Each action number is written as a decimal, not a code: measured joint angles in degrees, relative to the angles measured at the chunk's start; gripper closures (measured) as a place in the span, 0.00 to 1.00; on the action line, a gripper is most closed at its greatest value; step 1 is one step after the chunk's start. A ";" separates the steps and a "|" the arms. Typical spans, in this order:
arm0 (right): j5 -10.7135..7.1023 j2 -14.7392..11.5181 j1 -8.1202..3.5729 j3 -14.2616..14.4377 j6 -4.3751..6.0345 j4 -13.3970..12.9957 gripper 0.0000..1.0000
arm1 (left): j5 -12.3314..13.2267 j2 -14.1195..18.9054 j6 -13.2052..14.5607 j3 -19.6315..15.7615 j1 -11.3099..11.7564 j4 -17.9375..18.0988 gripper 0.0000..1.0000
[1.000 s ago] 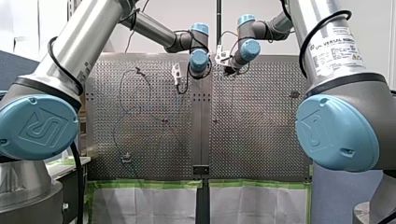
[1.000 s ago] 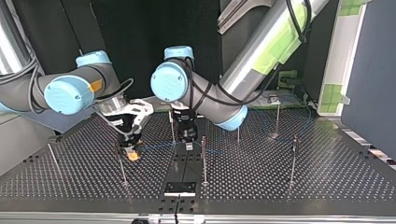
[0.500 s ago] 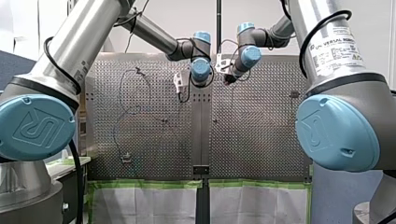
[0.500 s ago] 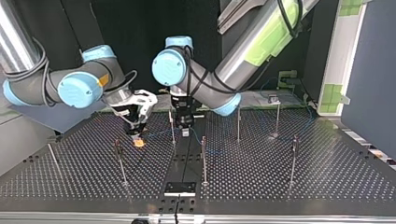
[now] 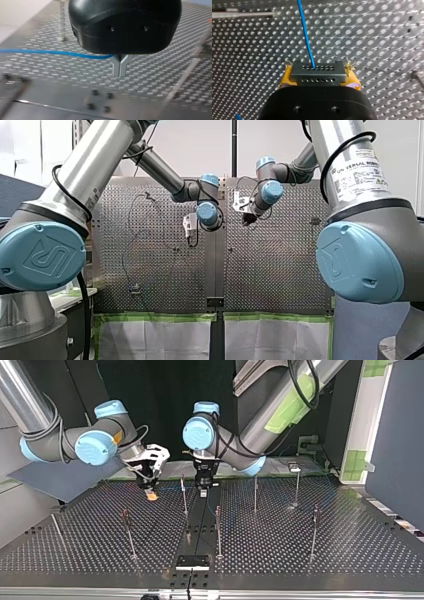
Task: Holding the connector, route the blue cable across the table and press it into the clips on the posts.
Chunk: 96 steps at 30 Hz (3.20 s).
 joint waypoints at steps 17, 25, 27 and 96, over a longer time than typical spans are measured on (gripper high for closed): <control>-0.57 0.10 -0.53 9.09 1.28 -8.13 1.00 | 7.24 -5.58 -0.38 -9.22 -0.04 9.26 0.98; -0.74 1.19 -0.77 13.27 1.95 -10.13 1.00 | 8.41 -7.66 -1.45 -13.97 -0.06 13.97 0.98; -0.76 1.99 -0.85 13.69 1.88 -10.20 1.00 | 8.56 -7.70 -1.52 -14.84 -0.07 14.96 0.98; -9.81 8.96 -10.99 3.96 4.19 -15.13 1.00 | 12.37 -12.13 -0.58 8.09 5.66 3.19 0.23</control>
